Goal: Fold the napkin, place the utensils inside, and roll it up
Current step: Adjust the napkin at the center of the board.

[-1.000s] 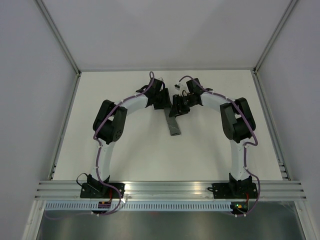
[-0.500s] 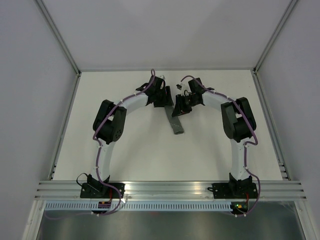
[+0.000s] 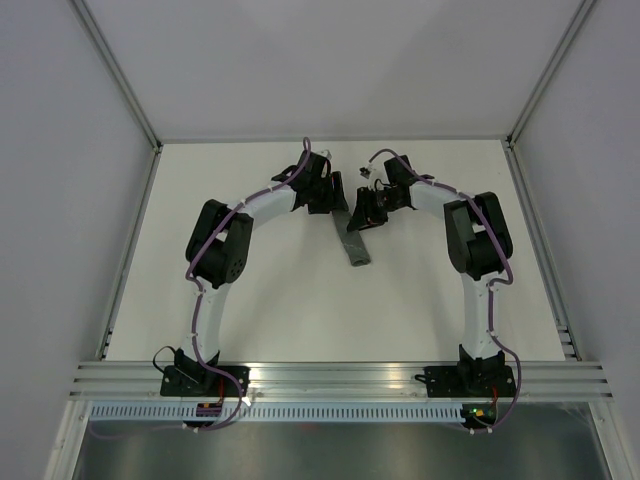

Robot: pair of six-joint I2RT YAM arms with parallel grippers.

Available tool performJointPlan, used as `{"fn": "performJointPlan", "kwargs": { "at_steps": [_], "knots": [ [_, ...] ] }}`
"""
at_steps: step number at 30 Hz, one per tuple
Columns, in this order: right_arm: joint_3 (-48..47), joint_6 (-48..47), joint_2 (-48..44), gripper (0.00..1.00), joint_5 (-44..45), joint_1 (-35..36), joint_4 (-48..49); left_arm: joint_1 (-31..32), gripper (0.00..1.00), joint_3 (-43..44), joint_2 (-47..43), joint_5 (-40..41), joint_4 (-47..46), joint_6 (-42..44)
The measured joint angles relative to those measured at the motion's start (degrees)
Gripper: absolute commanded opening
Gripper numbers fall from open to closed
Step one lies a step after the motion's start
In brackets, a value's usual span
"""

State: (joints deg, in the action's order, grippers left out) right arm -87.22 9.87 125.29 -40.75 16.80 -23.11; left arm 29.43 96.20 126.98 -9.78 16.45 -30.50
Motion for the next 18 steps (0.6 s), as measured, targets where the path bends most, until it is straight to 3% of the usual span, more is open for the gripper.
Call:
{"fn": "performJointPlan", "kwargs": {
  "at_steps": [18],
  "knots": [
    [-0.35,4.28,3.21,0.36,-7.52,-2.47,1.79,0.02,0.65,-1.79,-0.07,-0.5,-2.19,-0.04]
  ]
}}
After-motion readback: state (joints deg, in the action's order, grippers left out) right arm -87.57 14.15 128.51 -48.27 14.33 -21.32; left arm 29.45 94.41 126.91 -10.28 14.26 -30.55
